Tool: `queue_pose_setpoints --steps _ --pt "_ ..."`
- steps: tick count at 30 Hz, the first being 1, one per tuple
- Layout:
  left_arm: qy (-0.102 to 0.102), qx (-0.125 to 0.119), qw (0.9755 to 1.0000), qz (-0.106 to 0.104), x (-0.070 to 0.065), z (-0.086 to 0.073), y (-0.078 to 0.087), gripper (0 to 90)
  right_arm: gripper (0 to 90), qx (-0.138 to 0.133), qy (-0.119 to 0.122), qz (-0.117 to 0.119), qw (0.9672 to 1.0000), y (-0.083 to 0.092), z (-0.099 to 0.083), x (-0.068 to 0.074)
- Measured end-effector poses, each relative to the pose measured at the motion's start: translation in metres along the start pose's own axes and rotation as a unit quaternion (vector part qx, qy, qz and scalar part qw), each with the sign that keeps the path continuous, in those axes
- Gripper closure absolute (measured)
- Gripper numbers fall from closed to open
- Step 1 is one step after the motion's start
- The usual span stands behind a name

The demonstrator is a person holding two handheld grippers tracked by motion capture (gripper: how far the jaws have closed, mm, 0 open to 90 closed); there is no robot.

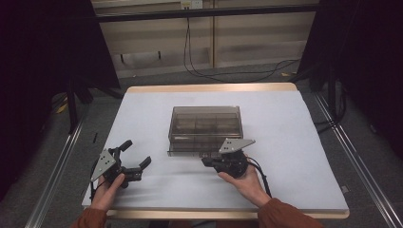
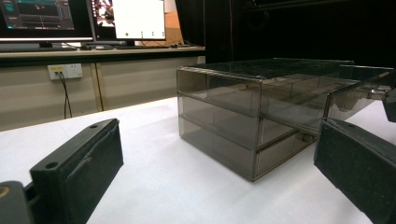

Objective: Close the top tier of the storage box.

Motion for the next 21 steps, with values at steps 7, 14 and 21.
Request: queue_pose_setpoints --steps 7,14,21 --pt "0.000 0.000 1.0000 0.000 0.0000 0.0000 0.0000 1.2 90.0 -0.001 -0.002 -0.001 1.0000 -0.0010 0.0003 -0.0001" --pt "0.000 0.000 1.0000 0.000 -0.0001 0.0000 0.0000 1.2 90.0 -0.008 -0.003 0.001 1.0000 0.0020 0.0056 -0.0026" --pt "-0.002 0.001 1.0000 0.001 0.0004 0.0000 0.0000 1.2 90.0 -0.005 -0.002 0.003 1.0000 -0.0015 0.0062 -0.0044"
Point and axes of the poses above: each handheld gripper's, and its own axes: y roughly backward along the jaws, z roughly out of its top, x roughly to its left, the point moved 7 cm from there along -y, roughly forward along the jaws, and after that the axes turned 3 degrees about -y, right-handed, at the moved point
